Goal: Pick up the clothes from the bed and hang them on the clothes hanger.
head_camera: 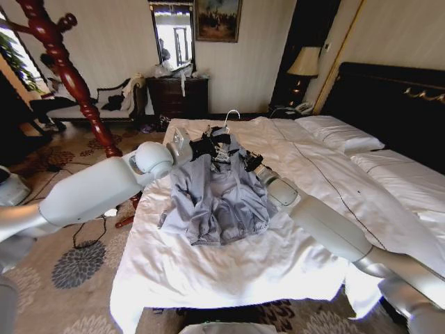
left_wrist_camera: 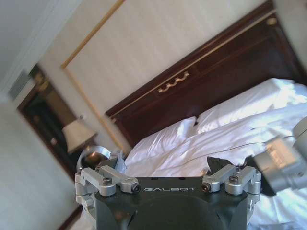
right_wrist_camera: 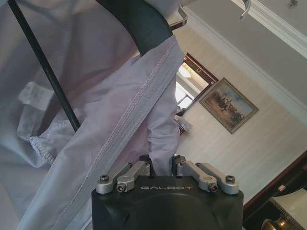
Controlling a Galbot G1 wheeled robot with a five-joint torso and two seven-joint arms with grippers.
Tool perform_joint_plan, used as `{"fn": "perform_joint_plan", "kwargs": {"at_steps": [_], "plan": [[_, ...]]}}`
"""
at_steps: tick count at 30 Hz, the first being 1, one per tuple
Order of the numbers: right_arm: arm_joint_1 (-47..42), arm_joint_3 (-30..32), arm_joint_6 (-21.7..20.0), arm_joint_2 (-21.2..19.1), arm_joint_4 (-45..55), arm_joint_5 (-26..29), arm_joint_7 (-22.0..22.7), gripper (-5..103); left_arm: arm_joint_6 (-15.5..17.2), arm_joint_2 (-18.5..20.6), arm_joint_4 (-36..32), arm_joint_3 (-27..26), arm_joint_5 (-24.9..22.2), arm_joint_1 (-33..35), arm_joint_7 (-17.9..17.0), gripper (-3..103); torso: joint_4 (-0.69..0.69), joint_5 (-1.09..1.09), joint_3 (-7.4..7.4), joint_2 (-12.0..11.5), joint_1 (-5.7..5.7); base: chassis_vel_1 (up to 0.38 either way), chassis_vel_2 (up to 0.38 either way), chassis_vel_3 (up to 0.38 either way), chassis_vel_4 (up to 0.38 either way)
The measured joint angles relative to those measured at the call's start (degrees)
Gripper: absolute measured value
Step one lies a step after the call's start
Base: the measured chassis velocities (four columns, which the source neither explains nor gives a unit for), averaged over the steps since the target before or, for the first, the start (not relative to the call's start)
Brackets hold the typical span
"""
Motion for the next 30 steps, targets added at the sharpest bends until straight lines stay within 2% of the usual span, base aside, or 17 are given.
{"fn": "perform_joint_plan", "kwargs": {"at_steps": [3,4,6,9,11,14,15,18,19,22,24,25,26,30], "plan": [[-1.0,0.9,0.3,-0.3,0.5,-0.4,-0.2,18,-1.8,-1.5,0.2,3.2,4.5,-5.2,3.7,100,-0.02,0.02,0.0,0.0,0.0,0.0,0.0,0.0,0.0],[-1.0,0.9,0.3,-0.3,0.5,-0.4,-0.2,18,-1.8,-1.5,0.2,3.2,4.5,-5.2,3.7,100,-0.02,0.02,0.0,0.0,0.0,0.0,0.0,0.0,0.0],[-1.5,1.4,0.4,-0.7,0.8,-0.4,-0.3,18,-2.7,-2.0,0.4,4.5,6.6,-7.5,5.9,100,-0.01,0.02,0.0,0.0,0.0,0.0,0.0,0.0,0.0],[-2.5,2.3,0.5,-1.4,1.3,-0.6,-0.3,18,-5.3,-2.6,0.9,5.9,12.8,-10.3,9.7,100,-0.01,0.02,0.0,0.0,0.0,0.0,0.0,0.0,0.0],[-2.8,2.5,0.6,-1.6,1.4,-0.6,-0.4,18,-6.1,-2.6,0.9,6.1,14.5,-10.8,10.7,100,-0.01,0.02,0.0,0.0,-0.01,0.0,0.0,0.0,0.0],[-3.7,3.2,0.8,-2.6,2.0,-0.7,-0.5,18,-9.3,-1.9,0.2,6.6,20.3,-11.7,13.8,100,-0.01,0.0,0.0,0.0,-0.01,0.0,0.0,0.0,0.0],[-3.7,3.2,0.8,-2.6,2.0,-0.7,-0.5,18,-9.3,-1.9,0.2,6.6,20.3,-11.7,13.8,100,-0.01,0.0,0.0,0.0,-0.01,0.0,0.0,0.0,0.0],[-4.1,3.6,0.8,-3.0,2.3,-0.7,-0.5,18,-13.9,-1.1,0.3,5.6,25.5,-12.3,16.7,102,0.0,-0.01,0.0,0.0,0.0,0.0,0.0,0.0,0.0],[-4.3,3.7,0.8,-3.1,2.3,-0.7,-0.5,18,-14.9,-0.9,0.3,5.2,26.7,-12.6,17.2,100,0.0,0.0,0.0,0.0,0.0,0.0,0.0,0.0,0.0],[-4.4,3.7,0.9,-3.2,2.3,-0.7,-0.5,18,-15.6,-0.5,0.3,4.6,27.6,-13.0,17.3,96,0.0,0.01,0.0,0.0,0.0,0.0,0.0,0.0,0.0],[-4.4,3.7,0.9,-3.1,2.3,-0.7,-0.4,18,-15.1,0.1,-0.3,2.9,26.4,-12.1,15.0,93,-0.01,0.01,0.0,0.0,0.0,0.0,0.0,0.0,0.0],[-4.5,3.9,0.9,-3.0,2.3,-0.8,-0.3,18,-13.9,0.8,-0.6,1.7,25.0,-10.8,13.3,96,-0.01,0.0,0.0,0.0,-0.01,0.0,0.0,0.0,0.0],[-4.5,3.9,0.9,-3.0,2.3,-0.8,-0.3,18,-13.9,0.8,-0.6,1.7,25.0,-10.8,13.3,96,-0.01,0.0,0.0,0.0,-0.01,0.0,0.0,0.0,0.0],[-5.4,4.5,1.4,-2.9,2.1,-1.6,-0.1,18,-8.9,4.4,-1.7,-3.3,19.9,-4.8,8.7,100,0.0,-0.02,0.01,0.0,0.0,0.0,0.0,0.0,0.0]]}}
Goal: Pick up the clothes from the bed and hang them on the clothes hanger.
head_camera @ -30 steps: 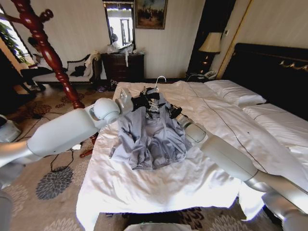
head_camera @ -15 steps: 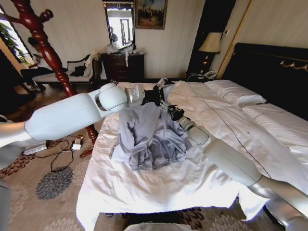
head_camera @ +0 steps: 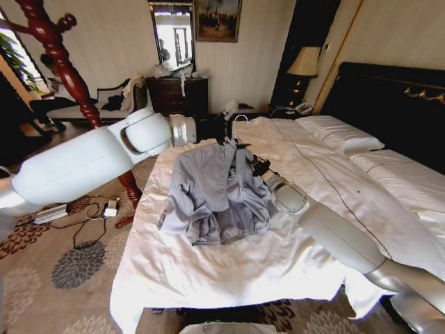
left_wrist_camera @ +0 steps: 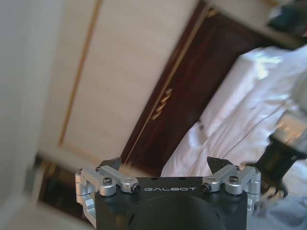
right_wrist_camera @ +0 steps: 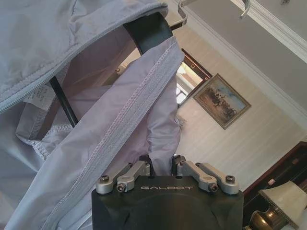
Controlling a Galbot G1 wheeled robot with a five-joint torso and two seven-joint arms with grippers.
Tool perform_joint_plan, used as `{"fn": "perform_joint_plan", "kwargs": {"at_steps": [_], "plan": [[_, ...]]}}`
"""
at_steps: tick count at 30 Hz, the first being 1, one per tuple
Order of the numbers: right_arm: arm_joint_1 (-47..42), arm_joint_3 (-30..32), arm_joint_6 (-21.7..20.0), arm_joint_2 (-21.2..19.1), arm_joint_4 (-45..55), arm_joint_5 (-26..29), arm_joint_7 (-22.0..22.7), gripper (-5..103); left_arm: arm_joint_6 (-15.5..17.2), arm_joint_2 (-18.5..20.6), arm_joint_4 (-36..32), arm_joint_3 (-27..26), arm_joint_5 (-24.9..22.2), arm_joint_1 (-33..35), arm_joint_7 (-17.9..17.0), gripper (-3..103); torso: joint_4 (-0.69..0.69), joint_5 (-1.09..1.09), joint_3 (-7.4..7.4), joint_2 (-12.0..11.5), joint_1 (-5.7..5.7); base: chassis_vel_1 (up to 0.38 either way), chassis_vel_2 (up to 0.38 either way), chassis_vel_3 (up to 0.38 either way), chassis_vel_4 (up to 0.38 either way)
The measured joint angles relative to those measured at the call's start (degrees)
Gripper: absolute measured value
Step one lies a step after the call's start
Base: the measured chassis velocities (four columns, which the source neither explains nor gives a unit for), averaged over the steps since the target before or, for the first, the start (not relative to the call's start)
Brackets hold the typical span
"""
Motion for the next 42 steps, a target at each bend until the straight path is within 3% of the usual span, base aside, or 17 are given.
{"fn": "perform_joint_plan", "kwargs": {"at_steps": [5,11,17,22,30,34,42], "plan": [[-0.6,0.4,1.0,0.0,-0.4,-1.2,0.1,18,3.4,4.5,-1.1,-4.7,-6.5,5.5,-1.7,100,-0.01,0.0,-0.01,0.0,-0.01,0.0,0.0,0.0,0.0],[-0.8,0.7,2.6,0.4,-1.2,-2.9,0.6,18,3.9,9.5,-0.8,-7.4,-11.1,10.8,-2.3,100,0.01,0.0,-0.01,0.0,0.0,0.0,0.0,0.0,0.0],[-1.4,1.0,3.2,0.4,-0.8,-4.3,0.6,18,3.9,11.3,0.9,-7.8,-14.7,11.8,-1.1,100,-0.01,0.01,-0.01,0.0,0.0,0.0,0.0,0.0,0.0],[-2.2,1.7,4.7,0.2,-0.8,-7.0,0.5,18,3.8,12.5,2.9,-6.7,-17.3,11.6,3.2,100,-0.01,0.02,-0.01,0.0,-0.01,0.0,0.0,0.0,0.0],[-1.8,1.9,6.7,-0.3,-1.7,-10.5,-0.1,18,3.5,12.2,4.5,-3.4,-17.0,9.8,8.7,100,-0.02,0.02,-0.01,0.0,0.0,0.0,0.0,0.0,0.0],[-1.5,1.9,7.7,-0.5,-1.8,-13.3,-0.4,18,3.0,11.4,5.6,-1.5,-17.3,8.0,13.2,100,-0.01,0.02,-0.01,0.0,0.0,0.0,0.0,0.0,0.0],[-1.6,1.8,9.3,-0.4,-2.2,-18.4,-0.8,18,3.9,10.6,6.6,-1.0,-22.0,7.6,13.5,99,-0.01,0.02,-0.01,0.0,0.0,0.0,0.0,0.0,0.0]]}}
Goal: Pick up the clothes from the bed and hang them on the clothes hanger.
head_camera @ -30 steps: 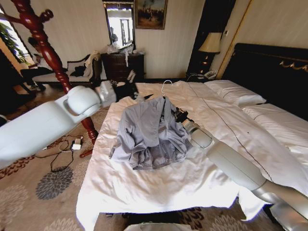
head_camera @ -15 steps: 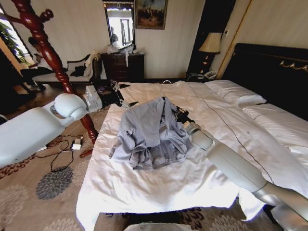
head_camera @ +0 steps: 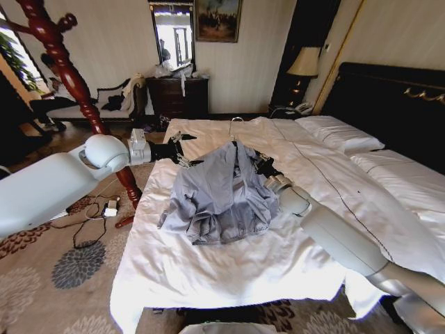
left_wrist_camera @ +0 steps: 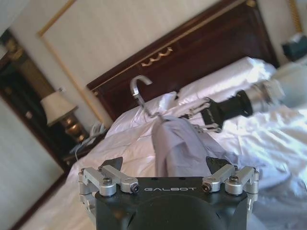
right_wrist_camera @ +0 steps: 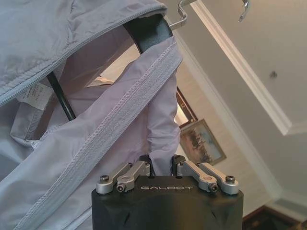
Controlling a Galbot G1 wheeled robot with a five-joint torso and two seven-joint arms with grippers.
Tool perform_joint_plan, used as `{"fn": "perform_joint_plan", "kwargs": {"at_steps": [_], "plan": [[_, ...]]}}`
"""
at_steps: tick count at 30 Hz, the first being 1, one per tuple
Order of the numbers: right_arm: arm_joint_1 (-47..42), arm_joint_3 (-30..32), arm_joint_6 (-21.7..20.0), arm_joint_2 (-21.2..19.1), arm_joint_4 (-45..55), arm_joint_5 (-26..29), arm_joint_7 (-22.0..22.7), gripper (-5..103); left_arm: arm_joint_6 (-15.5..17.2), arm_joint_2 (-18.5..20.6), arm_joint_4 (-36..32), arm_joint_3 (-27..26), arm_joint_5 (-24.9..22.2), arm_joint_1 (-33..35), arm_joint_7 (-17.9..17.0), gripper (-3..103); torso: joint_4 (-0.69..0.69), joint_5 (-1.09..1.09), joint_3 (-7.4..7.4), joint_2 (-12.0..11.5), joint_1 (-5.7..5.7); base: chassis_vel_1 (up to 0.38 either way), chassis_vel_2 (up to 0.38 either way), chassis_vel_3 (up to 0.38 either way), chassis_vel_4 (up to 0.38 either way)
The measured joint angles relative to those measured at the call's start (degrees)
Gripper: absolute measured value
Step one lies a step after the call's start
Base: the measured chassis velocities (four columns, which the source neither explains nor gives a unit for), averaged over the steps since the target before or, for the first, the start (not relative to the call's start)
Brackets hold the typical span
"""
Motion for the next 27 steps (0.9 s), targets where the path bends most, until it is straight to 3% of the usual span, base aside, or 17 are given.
{"fn": "perform_joint_plan", "kwargs": {"at_steps": [2,7,27], "plan": [[-0.1,0.3,0.6,0.1,0.0,-2.4,-0.2,18,3.5,-0.6,0.2,0.0,-5.2,0.6,-3.5,99,0.02,-0.01,0.0,0.0,0.0,0.0,0.0,0.0,0.0],[0.0,0.4,0.9,-0.2,0.3,-3.1,-0.3,18,6.5,-2.5,1.4,-0.6,-12.0,1.1,-7.7,99,-0.01,0.0,0.0,0.0,0.0,0.0,0.0,0.0,0.0],[1.2,-0.6,0.6,-0.7,1.8,-2.1,-0.3,18,7.2,-10.3,6.0,5.3,-13.4,-0.5,-9.0,100,0.0,0.0,0.0,0.0,0.0,0.0,0.0,0.0,0.0]]}}
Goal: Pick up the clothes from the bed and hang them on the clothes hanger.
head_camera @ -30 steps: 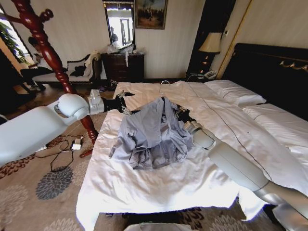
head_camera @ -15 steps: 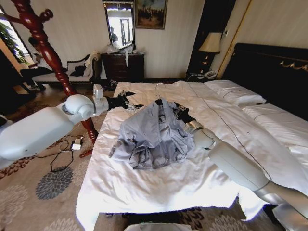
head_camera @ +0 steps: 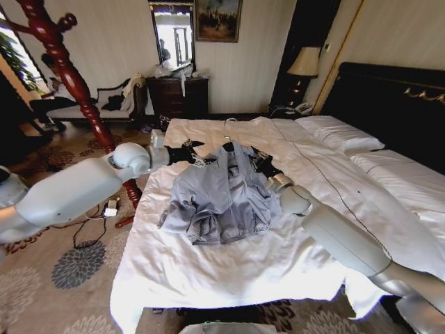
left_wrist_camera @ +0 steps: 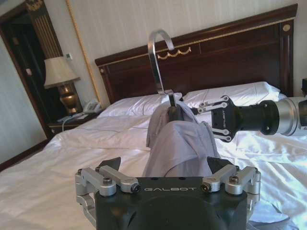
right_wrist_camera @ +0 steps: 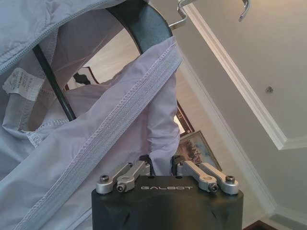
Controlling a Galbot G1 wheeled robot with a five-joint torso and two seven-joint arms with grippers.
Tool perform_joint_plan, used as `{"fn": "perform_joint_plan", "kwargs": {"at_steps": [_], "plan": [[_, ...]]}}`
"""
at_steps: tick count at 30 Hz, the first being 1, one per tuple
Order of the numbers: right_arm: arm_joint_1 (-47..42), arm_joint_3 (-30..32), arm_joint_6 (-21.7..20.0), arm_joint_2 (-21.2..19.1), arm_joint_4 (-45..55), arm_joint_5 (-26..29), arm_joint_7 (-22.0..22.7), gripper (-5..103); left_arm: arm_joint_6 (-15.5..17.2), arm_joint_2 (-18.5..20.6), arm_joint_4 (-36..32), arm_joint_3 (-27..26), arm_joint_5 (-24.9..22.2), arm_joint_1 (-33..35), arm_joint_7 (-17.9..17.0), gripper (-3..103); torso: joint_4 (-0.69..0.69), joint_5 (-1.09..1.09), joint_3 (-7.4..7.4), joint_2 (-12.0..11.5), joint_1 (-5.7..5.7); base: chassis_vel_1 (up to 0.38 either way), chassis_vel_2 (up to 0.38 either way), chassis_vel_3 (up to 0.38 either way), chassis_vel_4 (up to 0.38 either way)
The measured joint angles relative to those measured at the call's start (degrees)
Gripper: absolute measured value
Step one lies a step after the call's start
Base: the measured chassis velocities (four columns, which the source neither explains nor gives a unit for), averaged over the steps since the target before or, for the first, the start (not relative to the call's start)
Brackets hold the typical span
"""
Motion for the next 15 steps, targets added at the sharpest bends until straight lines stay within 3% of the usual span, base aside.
{"fn": "perform_joint_plan", "kwargs": {"at_steps": [12,15], "plan": [[-0.6,0.1,0.5,-0.3,0.3,-1.2,0.0,18,0.4,-4.9,3.1,2.8,-2.0,-2.1,0.1,97,-0.01,0.0,0.0,0.0,0.0,0.0,0.0,0.0,0.0],[-0.5,0.2,1.4,-0.5,0.5,-2.8,0.0,18,0.6,-5.1,3.3,3.4,-3.0,-2.6,0.8,88,0.0,0.0,0.0,0.0,0.0,0.0,0.0,0.0,0.0]]}}
